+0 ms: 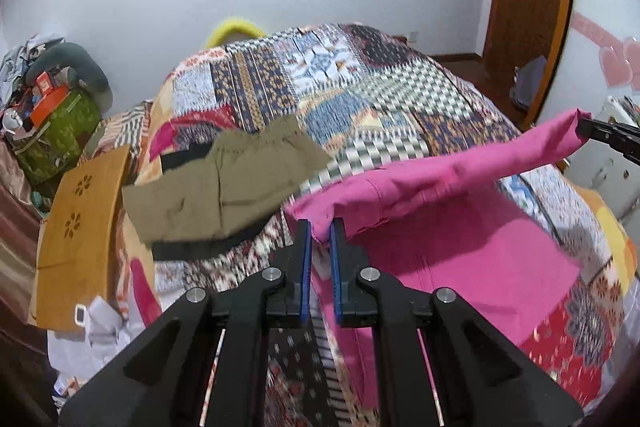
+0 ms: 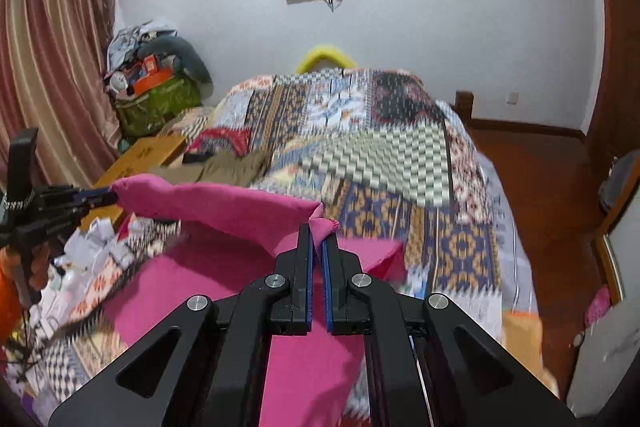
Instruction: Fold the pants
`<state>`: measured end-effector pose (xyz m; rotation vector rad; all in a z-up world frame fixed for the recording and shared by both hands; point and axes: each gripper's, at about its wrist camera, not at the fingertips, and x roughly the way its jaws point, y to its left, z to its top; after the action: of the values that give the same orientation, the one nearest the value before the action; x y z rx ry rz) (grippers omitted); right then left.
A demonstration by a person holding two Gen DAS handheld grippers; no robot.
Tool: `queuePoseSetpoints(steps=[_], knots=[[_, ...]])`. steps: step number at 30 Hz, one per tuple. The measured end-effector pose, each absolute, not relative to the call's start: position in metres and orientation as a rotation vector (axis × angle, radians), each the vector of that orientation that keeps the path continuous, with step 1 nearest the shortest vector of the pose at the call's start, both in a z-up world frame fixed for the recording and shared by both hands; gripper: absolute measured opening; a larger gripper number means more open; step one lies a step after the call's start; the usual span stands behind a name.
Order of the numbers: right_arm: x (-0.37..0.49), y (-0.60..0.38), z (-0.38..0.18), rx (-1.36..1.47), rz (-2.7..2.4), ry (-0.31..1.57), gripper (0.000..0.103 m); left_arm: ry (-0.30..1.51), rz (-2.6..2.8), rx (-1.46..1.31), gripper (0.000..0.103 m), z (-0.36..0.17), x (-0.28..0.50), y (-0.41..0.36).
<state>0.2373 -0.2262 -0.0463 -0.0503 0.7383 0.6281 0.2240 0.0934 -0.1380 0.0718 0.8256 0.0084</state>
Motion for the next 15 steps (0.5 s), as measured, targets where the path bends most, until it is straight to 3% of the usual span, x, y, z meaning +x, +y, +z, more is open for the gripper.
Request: queuePoseSetpoints(steps=[15], knots=[[0.179, -0.259, -0.132, -0.032, 0.567, 0.951, 0.005, 0.968, -0.025, 0.025, 0.008, -0.200, 0.169, 0.088]])
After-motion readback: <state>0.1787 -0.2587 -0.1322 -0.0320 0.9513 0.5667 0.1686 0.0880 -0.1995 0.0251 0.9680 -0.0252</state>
